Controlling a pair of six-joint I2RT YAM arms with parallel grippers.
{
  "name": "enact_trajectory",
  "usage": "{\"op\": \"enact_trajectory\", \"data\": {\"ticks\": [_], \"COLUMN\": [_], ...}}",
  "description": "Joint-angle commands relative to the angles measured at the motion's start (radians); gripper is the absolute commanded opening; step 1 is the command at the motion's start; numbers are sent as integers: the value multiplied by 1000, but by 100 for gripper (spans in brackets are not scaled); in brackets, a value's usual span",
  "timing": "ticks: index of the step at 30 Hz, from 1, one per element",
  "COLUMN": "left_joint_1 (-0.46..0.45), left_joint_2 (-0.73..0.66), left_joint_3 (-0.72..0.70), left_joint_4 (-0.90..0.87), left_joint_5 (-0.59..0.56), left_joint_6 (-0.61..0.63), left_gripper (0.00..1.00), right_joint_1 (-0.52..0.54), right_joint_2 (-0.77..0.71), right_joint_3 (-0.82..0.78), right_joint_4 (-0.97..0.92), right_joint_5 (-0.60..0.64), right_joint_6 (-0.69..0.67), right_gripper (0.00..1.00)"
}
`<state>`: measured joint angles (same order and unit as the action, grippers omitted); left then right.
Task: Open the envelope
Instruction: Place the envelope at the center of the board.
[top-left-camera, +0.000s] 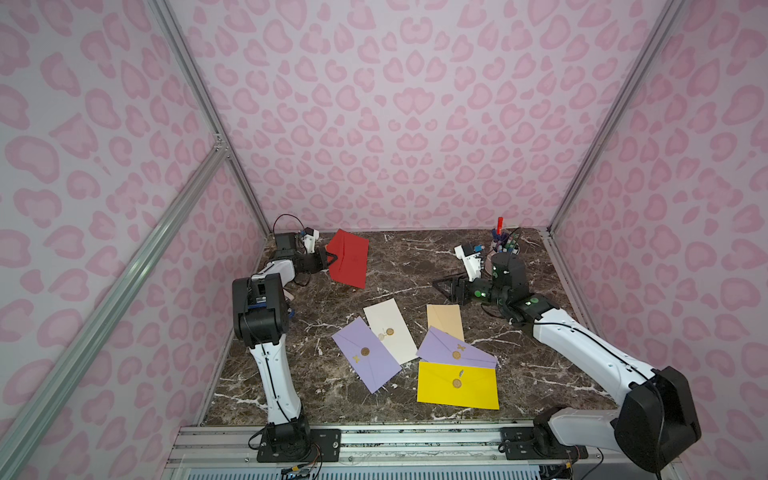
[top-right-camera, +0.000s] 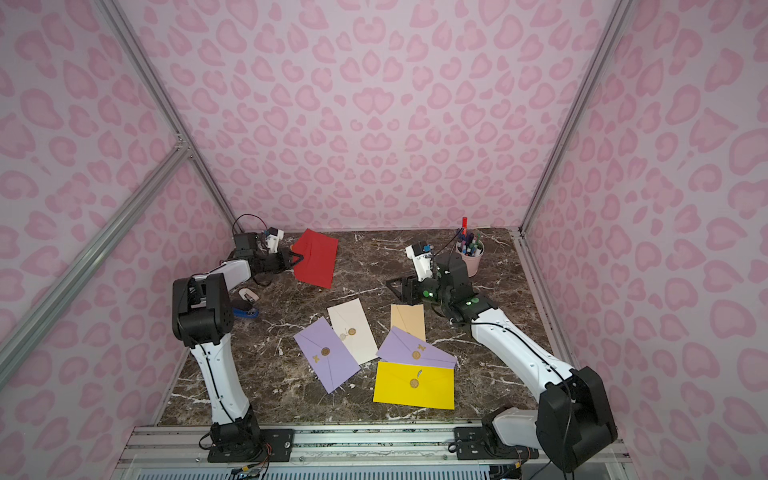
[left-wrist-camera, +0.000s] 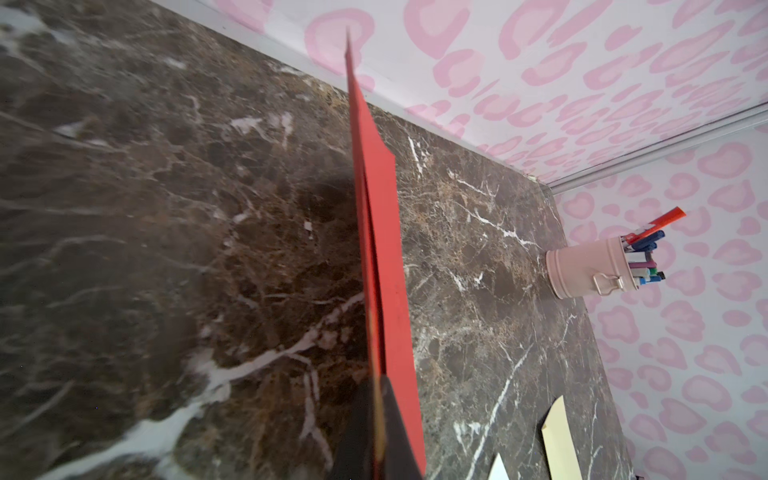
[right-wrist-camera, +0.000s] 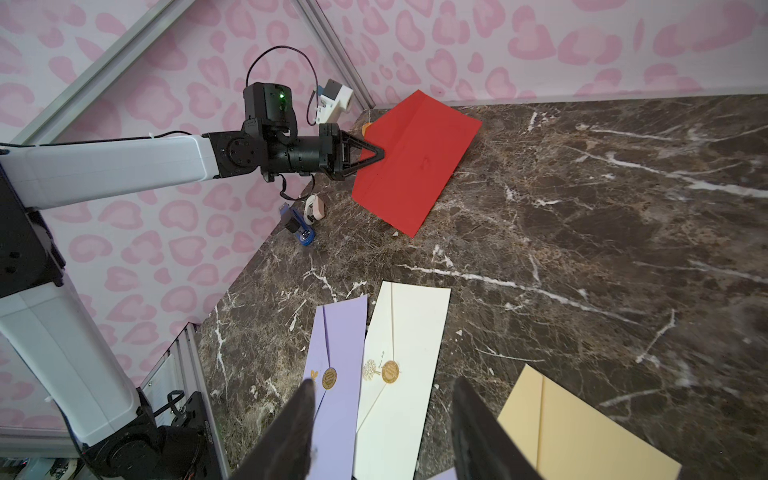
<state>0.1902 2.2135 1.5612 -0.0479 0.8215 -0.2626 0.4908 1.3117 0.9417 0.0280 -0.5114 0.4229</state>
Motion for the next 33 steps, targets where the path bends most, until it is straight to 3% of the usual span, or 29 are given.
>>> {"op": "enact_trajectory", "data": {"ticks": [1,8,18,26,33], "left_joint_1": [29,83,84,84,84], "left_joint_2": [26,118,147,135,81], "left_joint_3": [33,161,215,220,226], "left_joint_4": [-66,-208,-287,-324,-372], "left_joint_5": [5,-4,-56,-126,-245], "left_joint_6": [48,108,142,158,160], "left_gripper": [5,5,4,41,48], "right_joint_1": [-3,-15,-21,-20,-20], "right_joint_2": [4,12,25,18,1], "right_joint_3": [2,12,15,22,27], "right_joint_4": [10,-11,-4,-14,-26], "right_joint_5": [-16,-18,-32,-38,-37], "right_joint_6": [-8,-24,-17,-19,-22], "right_gripper": [53,53,53,53,53]}}
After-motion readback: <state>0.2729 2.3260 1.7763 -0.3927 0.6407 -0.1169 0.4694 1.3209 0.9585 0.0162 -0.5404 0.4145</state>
